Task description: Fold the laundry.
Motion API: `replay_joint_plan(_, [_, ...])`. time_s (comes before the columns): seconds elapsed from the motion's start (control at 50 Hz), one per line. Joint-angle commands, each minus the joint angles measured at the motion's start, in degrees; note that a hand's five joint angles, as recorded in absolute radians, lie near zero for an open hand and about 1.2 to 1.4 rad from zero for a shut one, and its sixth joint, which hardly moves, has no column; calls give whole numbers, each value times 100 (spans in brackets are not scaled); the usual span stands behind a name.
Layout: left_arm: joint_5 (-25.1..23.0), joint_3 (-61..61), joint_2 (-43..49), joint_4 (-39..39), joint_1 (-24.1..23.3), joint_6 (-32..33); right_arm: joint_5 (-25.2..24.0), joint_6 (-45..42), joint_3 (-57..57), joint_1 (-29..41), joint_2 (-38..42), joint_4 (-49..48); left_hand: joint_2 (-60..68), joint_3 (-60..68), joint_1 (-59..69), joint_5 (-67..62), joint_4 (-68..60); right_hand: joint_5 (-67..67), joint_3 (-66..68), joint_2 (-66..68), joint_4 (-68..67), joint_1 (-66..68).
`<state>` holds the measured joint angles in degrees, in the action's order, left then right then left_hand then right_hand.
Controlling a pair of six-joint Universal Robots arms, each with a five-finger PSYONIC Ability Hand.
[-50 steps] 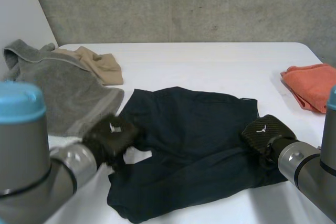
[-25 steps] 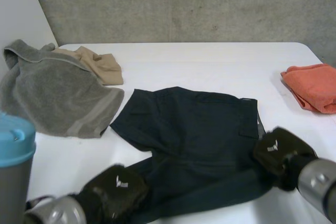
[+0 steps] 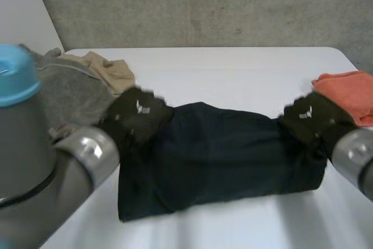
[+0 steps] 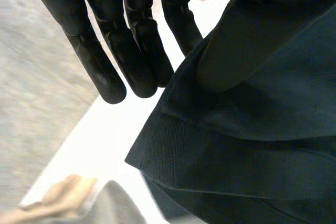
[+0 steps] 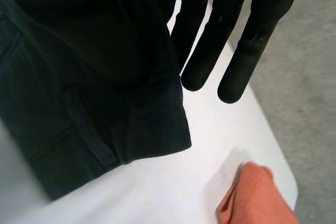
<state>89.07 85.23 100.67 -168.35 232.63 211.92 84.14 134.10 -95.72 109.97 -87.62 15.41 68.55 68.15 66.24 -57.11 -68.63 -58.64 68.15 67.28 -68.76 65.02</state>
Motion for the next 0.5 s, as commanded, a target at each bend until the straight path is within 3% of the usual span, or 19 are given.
replay_joint_plan(0.02, [101,-1156,1577,-945,45,1008,102,160,747,59,1263,-688,1145,1185,1376,-1289,-1137,-1136,1185,1272,-1124,1498])
replay_joint_plan(0.26, [304,-3811,4109,-1885,221,1633,1112,73,2943,173,3742,-1945,1145,1185,1376,-1289,-1137,-1136,1185,1272,-1124,1498])
replay_joint_plan(0.28, [260,-3986,4292,-2077,239,1668,1200,20,3250,173,4048,-1981,1145,1185,1376,-1289,-1137,-110,159,245,-98,472])
replay_joint_plan(0.32, [164,-4189,4478,-2263,239,1686,1280,2,3541,173,4322,-2007,-1060,-1020,-829,916,1068,2610,-2561,-2475,2622,-2248])
replay_joint_plan(0.34, [137,-4320,4557,-2351,256,1668,1376,28,3778,173,4497,-2025,-4121,-4080,-3889,3976,4128,5864,-5815,-5728,5876,-5502])
replay_joint_plan(0.36, [137,-4374,4584,-2386,256,1659,1403,28,3876,200,4577,-2025,-5855,-5815,-5624,5711,5863,5864,-5815,-5728,5876,-5502])
replay_joint_plan(0.5, [172,-4278,4453,-2475,98,1598,1394,160,3816,340,4087,-2086,-5855,-5815,-5624,5711,5863,5864,-5815,-5728,5876,-5502])
